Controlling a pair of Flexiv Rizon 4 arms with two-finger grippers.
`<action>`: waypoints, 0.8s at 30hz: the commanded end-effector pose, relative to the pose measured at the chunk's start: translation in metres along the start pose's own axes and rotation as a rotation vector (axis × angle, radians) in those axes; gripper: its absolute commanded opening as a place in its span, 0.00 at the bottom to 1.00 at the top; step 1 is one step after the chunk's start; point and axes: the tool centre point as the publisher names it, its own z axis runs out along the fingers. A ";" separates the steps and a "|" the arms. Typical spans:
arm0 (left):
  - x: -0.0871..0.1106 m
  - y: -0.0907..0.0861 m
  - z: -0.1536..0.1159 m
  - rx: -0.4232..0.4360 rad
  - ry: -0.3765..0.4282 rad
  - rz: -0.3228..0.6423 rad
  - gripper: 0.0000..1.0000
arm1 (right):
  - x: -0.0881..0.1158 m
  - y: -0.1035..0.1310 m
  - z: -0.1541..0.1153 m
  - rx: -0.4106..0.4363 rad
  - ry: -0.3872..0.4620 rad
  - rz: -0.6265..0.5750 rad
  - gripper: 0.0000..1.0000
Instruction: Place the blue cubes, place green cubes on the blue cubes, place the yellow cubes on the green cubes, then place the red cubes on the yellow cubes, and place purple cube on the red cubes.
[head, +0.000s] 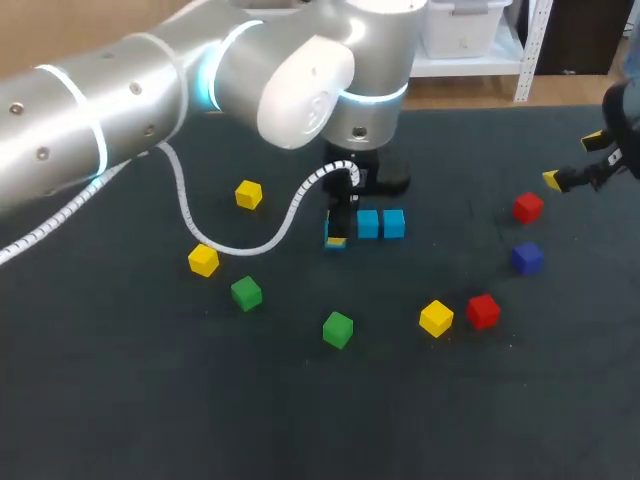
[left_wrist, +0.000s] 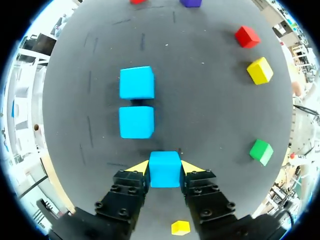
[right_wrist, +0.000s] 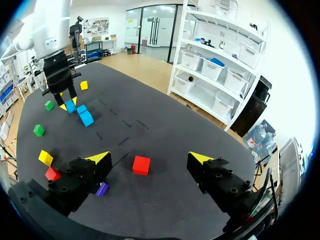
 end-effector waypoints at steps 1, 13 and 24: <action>-0.008 0.013 -0.002 0.033 0.010 0.001 0.00 | 0.000 0.000 0.001 0.004 0.001 0.000 1.00; -0.011 0.022 0.002 0.047 0.010 -0.009 0.00 | 0.000 0.000 0.001 0.004 0.001 0.000 1.00; -0.012 0.023 0.008 0.055 -0.001 -0.023 0.00 | 0.000 0.000 0.001 0.004 0.001 0.000 1.00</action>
